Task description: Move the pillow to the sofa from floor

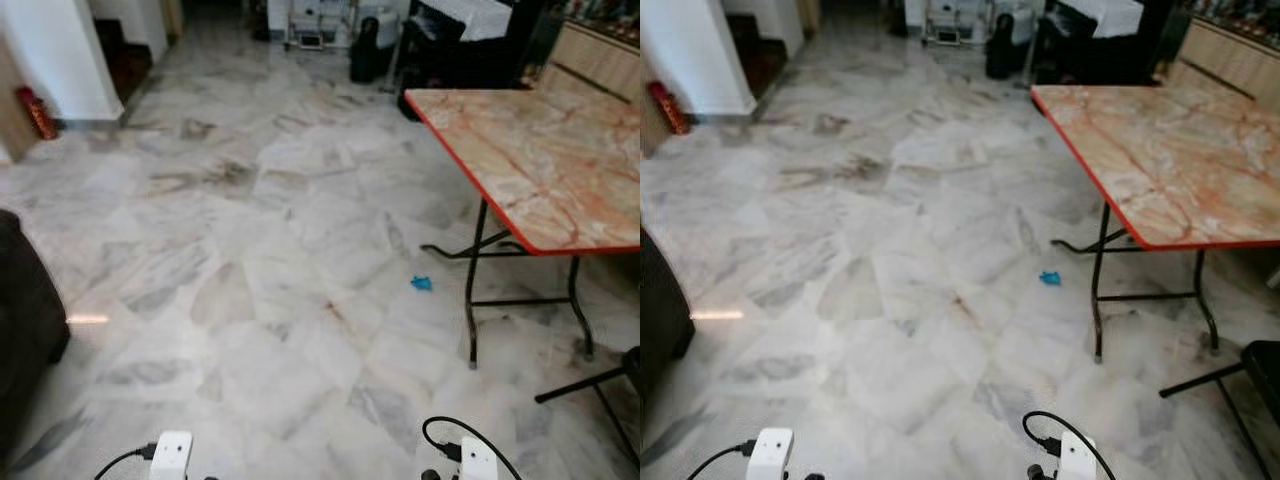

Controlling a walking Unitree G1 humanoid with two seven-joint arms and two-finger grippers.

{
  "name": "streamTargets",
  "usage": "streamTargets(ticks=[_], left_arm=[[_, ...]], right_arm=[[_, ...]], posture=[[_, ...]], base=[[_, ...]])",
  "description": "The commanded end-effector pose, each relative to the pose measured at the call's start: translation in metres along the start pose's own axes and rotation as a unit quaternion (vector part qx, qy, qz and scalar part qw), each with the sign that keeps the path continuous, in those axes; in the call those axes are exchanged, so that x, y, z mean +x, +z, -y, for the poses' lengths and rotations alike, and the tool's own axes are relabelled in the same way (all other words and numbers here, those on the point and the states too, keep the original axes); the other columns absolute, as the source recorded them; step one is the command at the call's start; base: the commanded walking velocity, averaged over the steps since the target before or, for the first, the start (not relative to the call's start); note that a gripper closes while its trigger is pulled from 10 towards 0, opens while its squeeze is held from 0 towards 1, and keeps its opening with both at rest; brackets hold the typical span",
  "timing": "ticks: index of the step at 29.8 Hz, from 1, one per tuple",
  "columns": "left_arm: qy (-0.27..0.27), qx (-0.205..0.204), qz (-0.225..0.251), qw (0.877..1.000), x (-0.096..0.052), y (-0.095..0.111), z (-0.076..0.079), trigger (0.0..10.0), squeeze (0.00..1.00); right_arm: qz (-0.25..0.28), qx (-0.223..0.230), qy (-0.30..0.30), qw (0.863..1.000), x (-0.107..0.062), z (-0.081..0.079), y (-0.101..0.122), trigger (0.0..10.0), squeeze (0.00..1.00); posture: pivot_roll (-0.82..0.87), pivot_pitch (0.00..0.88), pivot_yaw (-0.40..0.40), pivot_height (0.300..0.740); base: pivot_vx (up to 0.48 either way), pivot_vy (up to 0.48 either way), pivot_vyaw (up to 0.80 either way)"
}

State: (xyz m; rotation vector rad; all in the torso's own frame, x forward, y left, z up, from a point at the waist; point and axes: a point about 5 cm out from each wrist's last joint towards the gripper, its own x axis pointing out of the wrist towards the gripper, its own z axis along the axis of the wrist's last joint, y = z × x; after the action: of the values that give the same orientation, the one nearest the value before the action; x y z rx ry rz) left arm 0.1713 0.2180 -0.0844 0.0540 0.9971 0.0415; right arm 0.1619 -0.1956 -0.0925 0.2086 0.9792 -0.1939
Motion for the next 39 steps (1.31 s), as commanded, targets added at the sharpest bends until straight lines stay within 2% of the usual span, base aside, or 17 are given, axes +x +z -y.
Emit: streamTargets(ticks=[1, 27, 39], left_arm=[[-0.001, -0.006, -0.008, 1.0, -0.0004, -0.003, -0.0007, 10.0, 0.0], [0.0, -0.006, -0.011, 1.0, -0.0014, -0.0066, -0.0031, 10.0, 0.0], [0.002, -0.006, -0.011, 1.0, -0.0012, -0.0068, -0.002, 10.0, 0.0]], right_arm=[[-0.002, 0.005, -0.006, 1.0, -0.0009, 0.0037, -0.0027, 10.0, 0.0], [-0.002, 0.002, -0.001, 1.0, -0.0008, 0.0031, -0.0023, 10.0, 0.0], [-0.004, -0.002, 0.004, 1.0, -0.0008, 0.0027, -0.0024, 10.0, 0.0]], posture=[[-0.06, 0.0, -0.057, 0.74], [-0.06, 0.0, -0.06, 0.74], [-0.06, 0.0, -0.062, 0.74]], base=[[-0.3, 0.0, 0.0], [-0.296, 0.0, 0.0], [0.0, 0.0, 0.0]])
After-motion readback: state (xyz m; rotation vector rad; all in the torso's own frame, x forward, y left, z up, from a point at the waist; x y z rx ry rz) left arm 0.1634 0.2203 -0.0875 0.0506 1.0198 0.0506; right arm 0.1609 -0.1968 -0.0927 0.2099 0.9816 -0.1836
